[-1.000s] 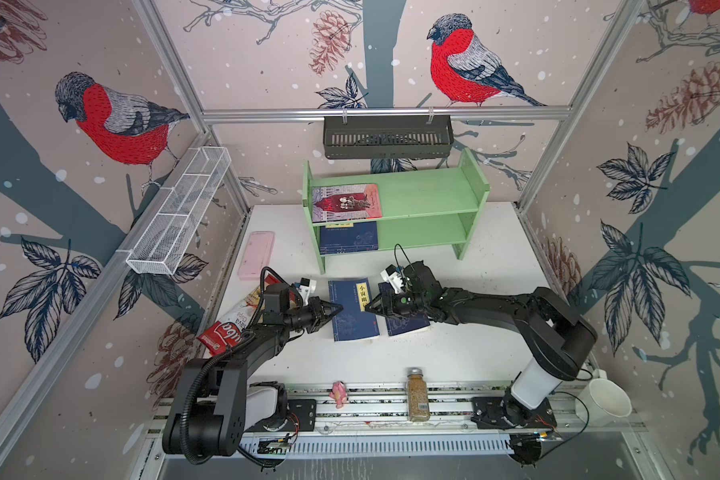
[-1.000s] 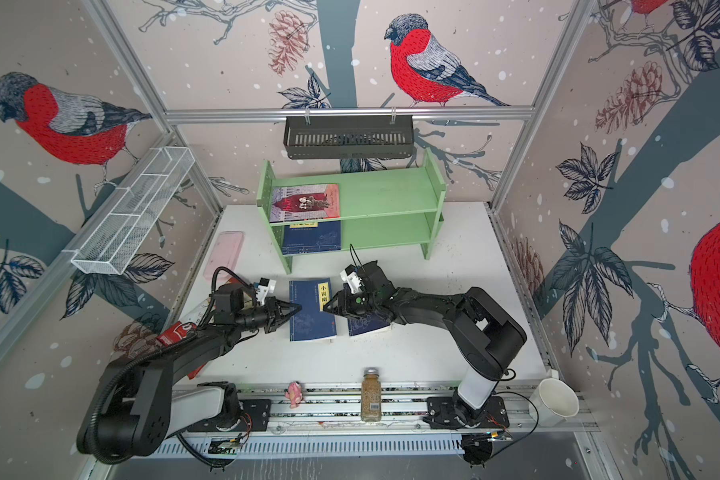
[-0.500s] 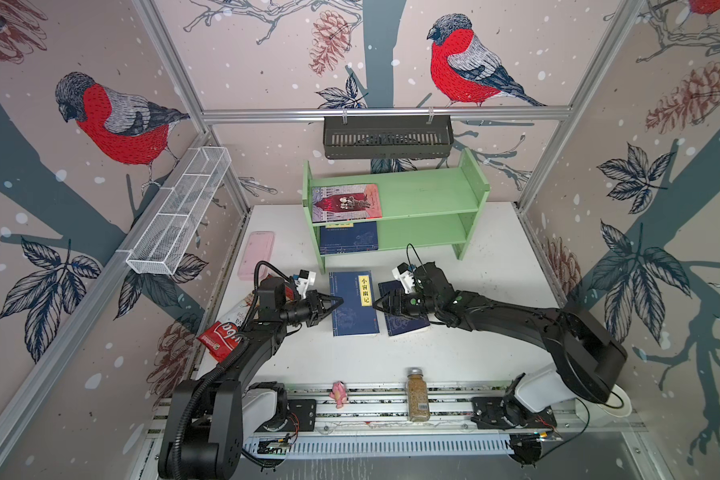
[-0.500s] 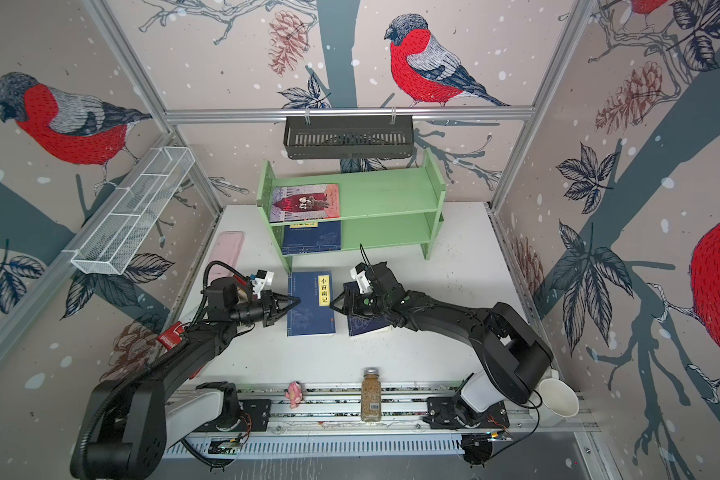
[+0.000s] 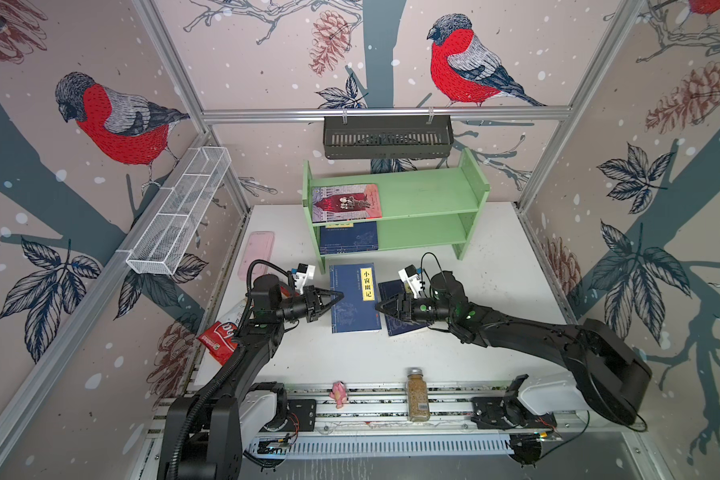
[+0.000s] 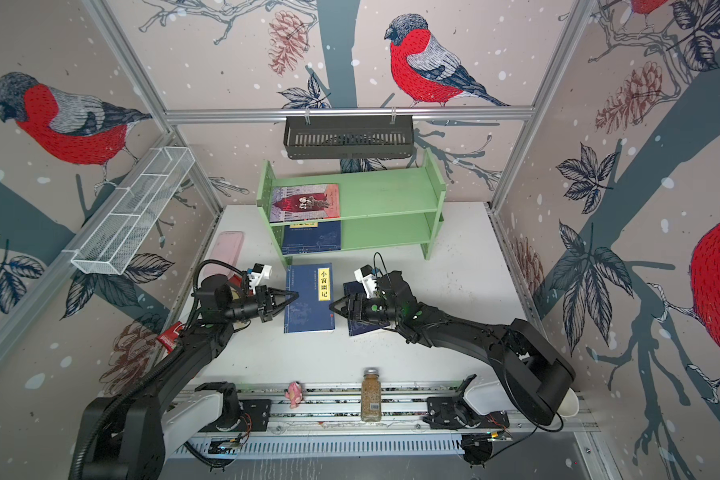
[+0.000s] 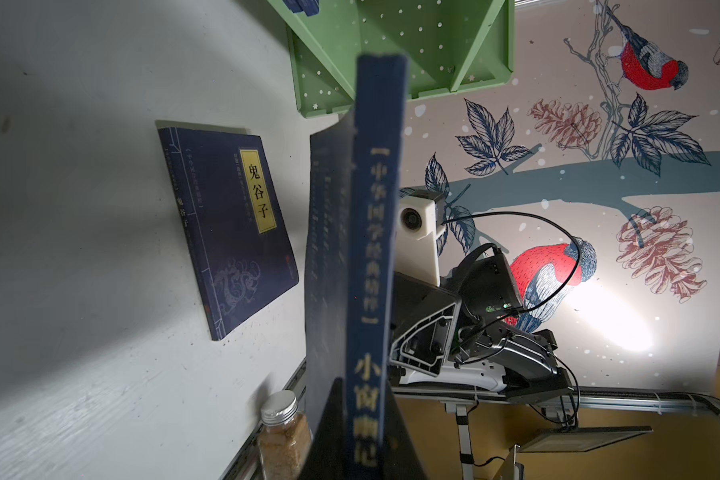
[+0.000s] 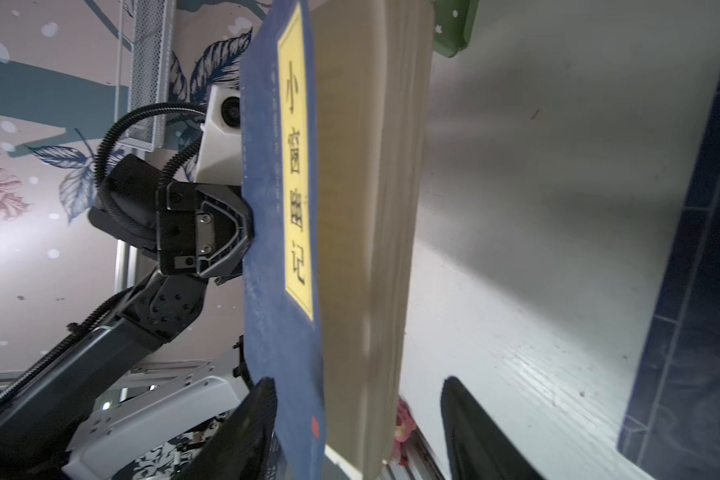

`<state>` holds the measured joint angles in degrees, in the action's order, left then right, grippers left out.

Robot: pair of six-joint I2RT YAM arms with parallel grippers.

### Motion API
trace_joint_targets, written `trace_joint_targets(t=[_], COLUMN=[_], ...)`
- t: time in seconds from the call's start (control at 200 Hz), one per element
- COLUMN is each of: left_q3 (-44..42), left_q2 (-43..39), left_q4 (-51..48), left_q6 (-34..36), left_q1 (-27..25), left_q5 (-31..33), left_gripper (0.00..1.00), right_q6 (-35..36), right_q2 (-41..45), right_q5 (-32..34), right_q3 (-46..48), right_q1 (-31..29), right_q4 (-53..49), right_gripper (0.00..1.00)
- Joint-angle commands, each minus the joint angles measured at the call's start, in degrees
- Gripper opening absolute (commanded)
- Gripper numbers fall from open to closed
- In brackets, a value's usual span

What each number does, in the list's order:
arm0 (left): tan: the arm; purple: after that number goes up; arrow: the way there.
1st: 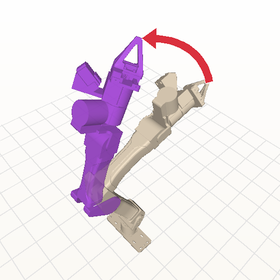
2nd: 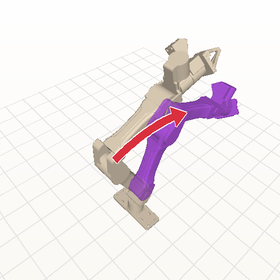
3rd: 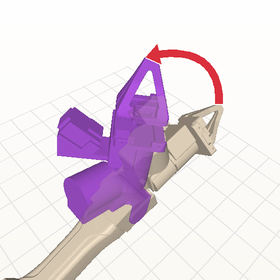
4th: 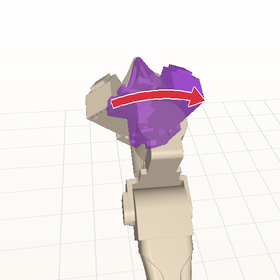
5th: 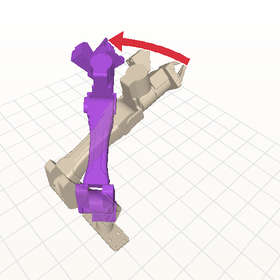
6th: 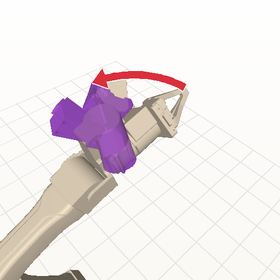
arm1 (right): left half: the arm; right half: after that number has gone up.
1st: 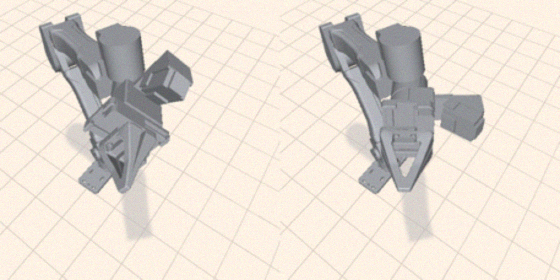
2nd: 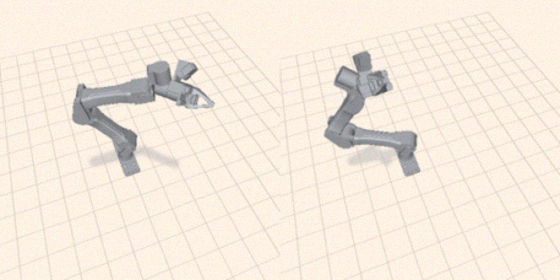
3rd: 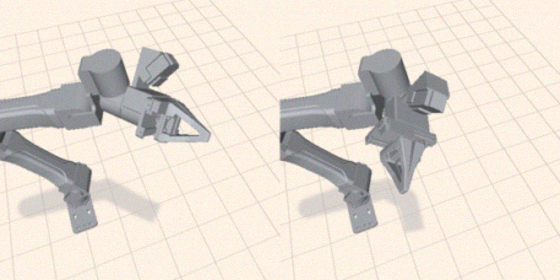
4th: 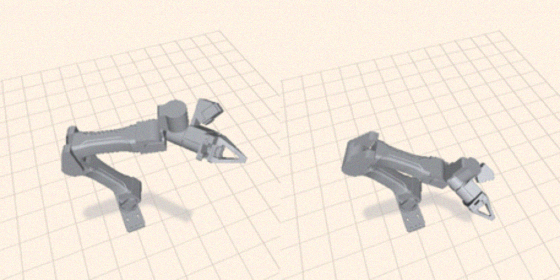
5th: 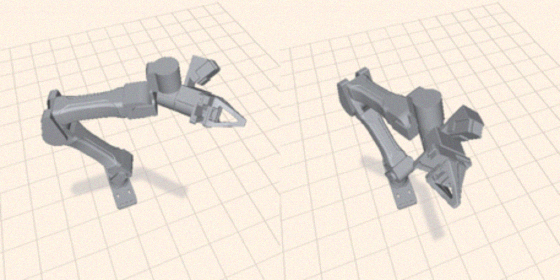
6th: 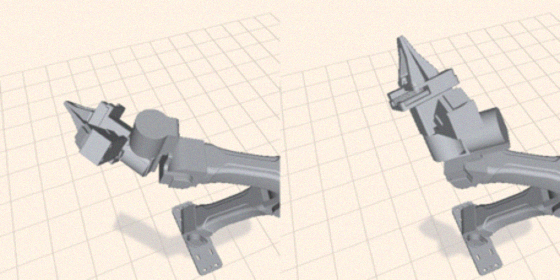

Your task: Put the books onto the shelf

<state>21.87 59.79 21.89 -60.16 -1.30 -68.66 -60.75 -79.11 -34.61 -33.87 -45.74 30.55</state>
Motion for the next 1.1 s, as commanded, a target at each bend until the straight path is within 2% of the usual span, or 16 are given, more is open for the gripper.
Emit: trace_joint_targets(t=[0.0, 0.105, 0.195, 0.28, 0.345, 0.42, 0.485, 0.57, 0.66, 0.73, 0.82, 0.901, 1.096], left_q3=[0.9, 2.3, 3.1, 3.9, 4.4, 5.5, 7.5, 9.5, 9.4, 8.5, 8.7, 8.5, 6.3], left_q2=[0.9, 2.6, 3.6, 3.5, 2.6, 0.8, -1.0, -3.6, -6.7, -8.7, -10.9, -11.8, -12.8], left_q4=[8.4, 11.8, 14.0, 14.5, 14.3, 13.0, 8.0, 1.4, -1.9, -0.7, -4.5, -3.8, -1.4], left_q6=[-3.3, -4.6, -5.4, -5.8, -5.8, -4.9, -1.6, 2.1, 1.6, -0.2, -1.0, -2.5, -6.9], left_q1=[0.2, 0.2, 0.2, 0.2, 0.2, 0.2, 0.3, 0.3, 0.2, 0.2, 0.2, 0.2, 0.2], left_q5=[-2.4, -3.5, -3.0, -1.8, -0.2, 2.0, 4.9, 10.3, 16.9, 19.2, 23.3, 24.2, 25.3], left_gripper=[0.00, 0.00, 0.00, 0.00, 0.00, 0.00, 0.00, 0.00, 0.00, 0.00, 0.00, 0.00, 0.00], right_q6=[-3.5, -3.3, -2.8, -2.2, -2.7, -4.6, -6.1, -6.8, -7.8, -8.7, -9.2, -9.7, -13.4], right_q2=[-0.2, 1.4, 5.7, 11.5, 16.5, 20.7, 22.2, 21.7, 19.3, 17.0, 13.4, 10.2, 3.4], right_q5=[-1.8, 0.5, 5.1, 9.7, 13.8, 16.6, 17.3, 18.0, 19.1, 20.2, 21.6, 23.4, 26.2], right_q3=[0.4, 0.8, 1.6, 2.2, 3.2, 4.8, 6.0, 6.1, 6.0, 5.7, 3.9, 1.2, -0.1], right_q1=[-0.6, -1.7, -1.8, -2.0, -2.1, -2.3, -3.1, -5.5, -8.6, -10.7, -12.9, -14.3, -16.2], right_q4=[9.4, 7.8, 3.0, -2.5, -5.7, -6.1, -4.9, -4.0, -0.3, 3.6, 6.9, 6.1, 16.5], right_gripper=[0.65, 0.65, 0.65, 0.69, 0.78, 0.84, 0.85, 0.84, 0.84, 0.84, 0.84, 0.84, 0.84])
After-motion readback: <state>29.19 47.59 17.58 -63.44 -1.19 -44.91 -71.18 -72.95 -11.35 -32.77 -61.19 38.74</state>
